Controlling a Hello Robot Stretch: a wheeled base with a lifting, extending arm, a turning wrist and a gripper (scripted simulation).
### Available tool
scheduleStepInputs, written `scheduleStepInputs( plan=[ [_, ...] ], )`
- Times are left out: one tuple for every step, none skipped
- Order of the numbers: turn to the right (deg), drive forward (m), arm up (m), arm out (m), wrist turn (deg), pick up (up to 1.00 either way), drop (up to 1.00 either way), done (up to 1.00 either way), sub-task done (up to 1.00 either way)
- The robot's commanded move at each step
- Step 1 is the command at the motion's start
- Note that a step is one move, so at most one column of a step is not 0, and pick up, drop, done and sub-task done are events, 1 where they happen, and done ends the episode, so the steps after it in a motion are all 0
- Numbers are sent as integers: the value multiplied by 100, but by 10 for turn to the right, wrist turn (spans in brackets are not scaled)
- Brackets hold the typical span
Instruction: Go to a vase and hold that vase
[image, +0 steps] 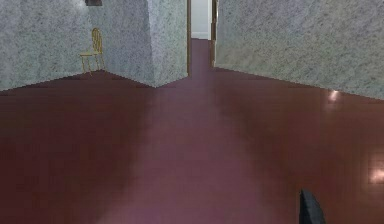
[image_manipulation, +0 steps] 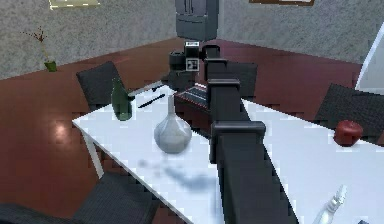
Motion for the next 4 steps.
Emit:
scheduleStepInputs(
  plan=[
    [0, 0, 0, 0, 210, 0, 0, 0, 0],
    [0, 0, -28, 0, 0, 0, 0, 0, 0],
    [0, 0, 0, 0, 0, 100, 0, 0, 0],
    [0, 0, 10, 0, 0, 0, 0, 0, 0]
  ],
)
